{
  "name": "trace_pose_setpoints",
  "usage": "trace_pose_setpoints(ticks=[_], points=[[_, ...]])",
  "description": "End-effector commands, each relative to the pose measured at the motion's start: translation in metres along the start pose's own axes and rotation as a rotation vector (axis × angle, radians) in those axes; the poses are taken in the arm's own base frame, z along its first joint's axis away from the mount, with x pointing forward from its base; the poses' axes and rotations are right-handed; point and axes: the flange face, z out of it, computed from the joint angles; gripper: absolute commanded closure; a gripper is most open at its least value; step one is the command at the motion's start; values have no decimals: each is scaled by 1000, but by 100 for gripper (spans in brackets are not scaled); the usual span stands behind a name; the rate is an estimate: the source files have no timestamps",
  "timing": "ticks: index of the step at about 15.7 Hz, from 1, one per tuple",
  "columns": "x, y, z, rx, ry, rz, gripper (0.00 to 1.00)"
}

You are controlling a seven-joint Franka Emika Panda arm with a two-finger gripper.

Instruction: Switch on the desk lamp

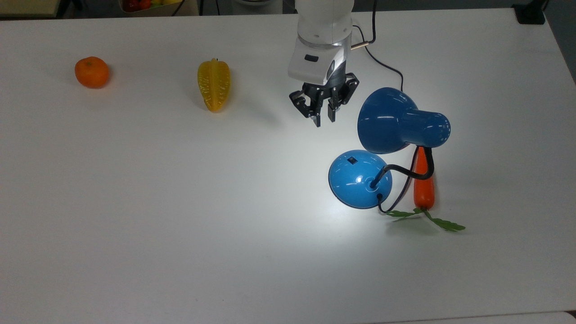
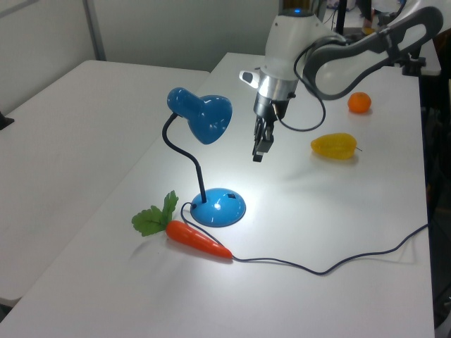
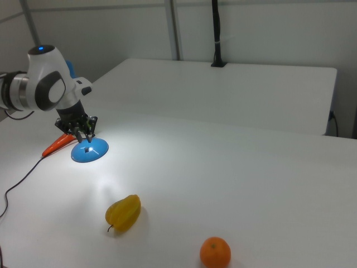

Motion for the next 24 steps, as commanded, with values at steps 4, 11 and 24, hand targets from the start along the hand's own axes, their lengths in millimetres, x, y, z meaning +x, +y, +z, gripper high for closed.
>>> trace_pose_setpoints(ticks=[4,11,24], points=[[-32,16,-75,6,-98,55,0],[-54,13,-143,-19,-136,303,0],[-83,92,-203,-5,-156,334,0]])
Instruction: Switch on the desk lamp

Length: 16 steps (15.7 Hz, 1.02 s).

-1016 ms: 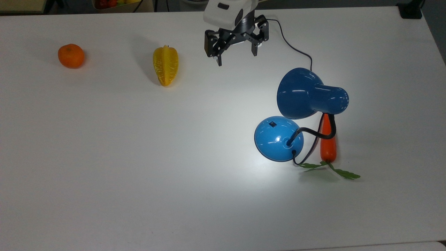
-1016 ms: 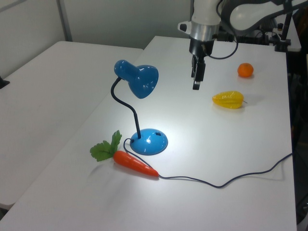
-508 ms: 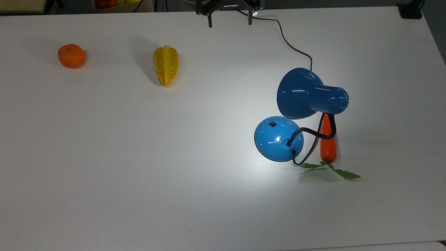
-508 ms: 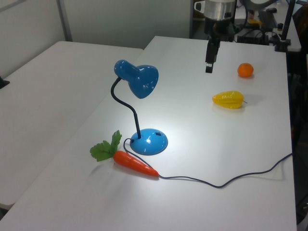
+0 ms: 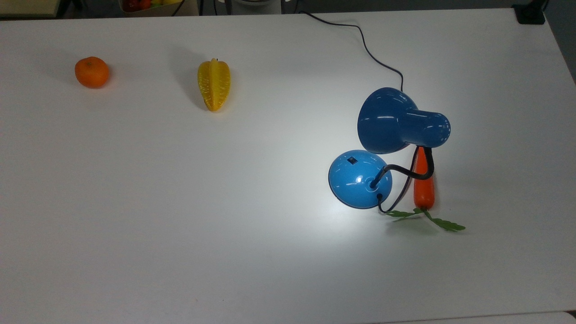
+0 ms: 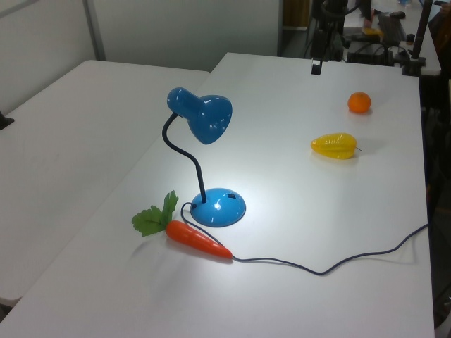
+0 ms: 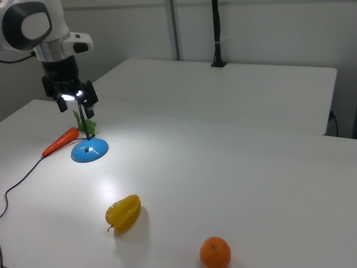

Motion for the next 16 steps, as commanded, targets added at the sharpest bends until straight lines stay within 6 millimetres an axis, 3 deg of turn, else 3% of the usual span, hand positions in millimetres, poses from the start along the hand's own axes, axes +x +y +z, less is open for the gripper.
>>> trace_pose_setpoints(ticks=[1,8,16], points=[[1,15,-4,16,10,-75,0],[15,41,3,37,52,-119,0],[13,20,0,38,55,-154,0]])
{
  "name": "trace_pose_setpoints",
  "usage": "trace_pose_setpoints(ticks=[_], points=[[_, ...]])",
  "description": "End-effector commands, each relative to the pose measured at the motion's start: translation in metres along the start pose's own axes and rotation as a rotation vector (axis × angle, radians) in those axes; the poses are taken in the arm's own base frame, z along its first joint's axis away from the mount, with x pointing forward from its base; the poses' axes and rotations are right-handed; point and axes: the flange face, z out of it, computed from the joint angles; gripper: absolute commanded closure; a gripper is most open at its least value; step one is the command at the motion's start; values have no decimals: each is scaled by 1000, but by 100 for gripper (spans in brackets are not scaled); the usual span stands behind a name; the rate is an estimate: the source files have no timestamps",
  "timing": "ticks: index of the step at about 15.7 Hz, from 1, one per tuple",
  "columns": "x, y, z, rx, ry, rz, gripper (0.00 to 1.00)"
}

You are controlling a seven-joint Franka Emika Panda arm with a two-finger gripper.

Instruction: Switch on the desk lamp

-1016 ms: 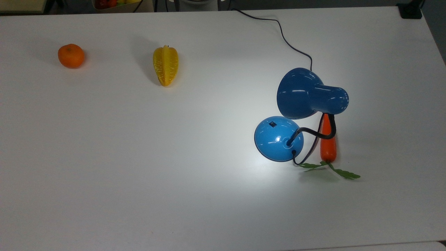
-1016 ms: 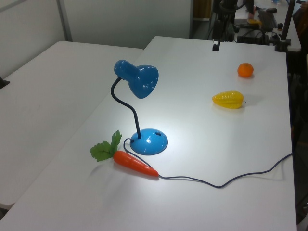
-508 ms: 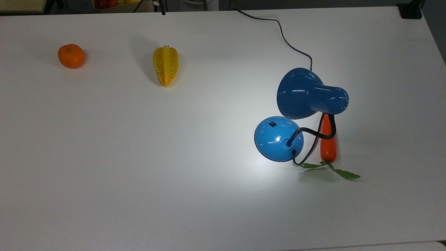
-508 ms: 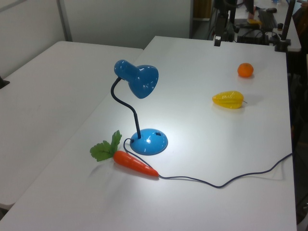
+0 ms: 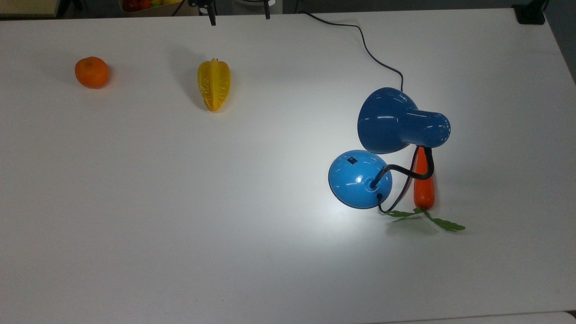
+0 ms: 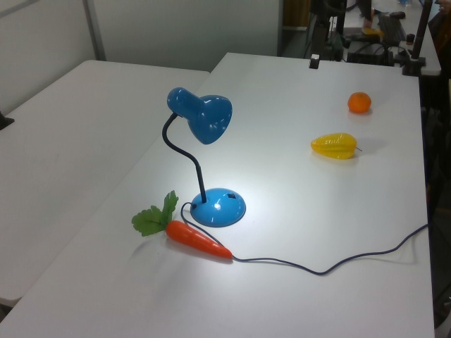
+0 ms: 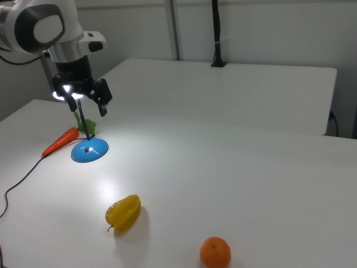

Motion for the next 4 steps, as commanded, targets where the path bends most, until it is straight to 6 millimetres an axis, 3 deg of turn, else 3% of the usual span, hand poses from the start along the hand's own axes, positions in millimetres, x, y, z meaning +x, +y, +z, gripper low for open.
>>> trace_pose_setpoints(ticks=[1,4], points=[[4,-7,-1,14,16,-33,0],[4,-7,-1,14,16,-33,0]])
